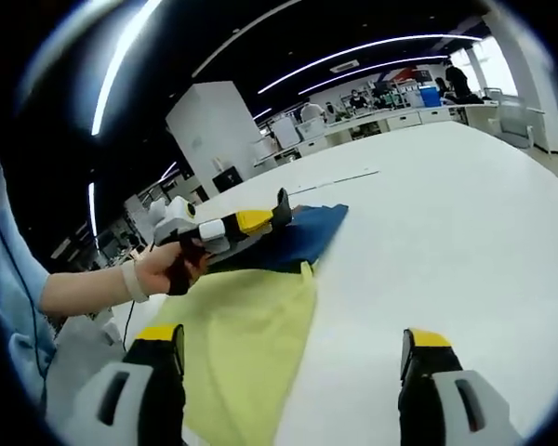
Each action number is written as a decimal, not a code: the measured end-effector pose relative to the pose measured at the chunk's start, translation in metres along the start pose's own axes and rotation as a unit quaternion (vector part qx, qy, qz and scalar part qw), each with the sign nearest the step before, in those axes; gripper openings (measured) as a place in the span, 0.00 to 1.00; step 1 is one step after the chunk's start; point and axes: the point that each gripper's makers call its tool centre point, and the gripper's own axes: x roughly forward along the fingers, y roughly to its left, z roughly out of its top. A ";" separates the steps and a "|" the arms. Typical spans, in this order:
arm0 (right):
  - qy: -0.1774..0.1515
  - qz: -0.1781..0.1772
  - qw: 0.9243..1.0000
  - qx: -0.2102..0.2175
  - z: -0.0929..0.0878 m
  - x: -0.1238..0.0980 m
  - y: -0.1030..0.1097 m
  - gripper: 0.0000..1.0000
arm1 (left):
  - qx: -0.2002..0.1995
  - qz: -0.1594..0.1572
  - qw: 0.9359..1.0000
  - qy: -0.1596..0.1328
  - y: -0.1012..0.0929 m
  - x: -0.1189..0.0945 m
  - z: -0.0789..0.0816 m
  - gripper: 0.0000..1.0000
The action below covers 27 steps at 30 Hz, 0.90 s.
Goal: Fold the garment on the visible template until the final outline fits inside the template.
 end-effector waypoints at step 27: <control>-0.007 -0.009 1.000 0.015 0.004 -0.004 -0.006 0.97 | 0.041 -0.011 0.997 0.058 -0.001 0.012 -0.041 0.21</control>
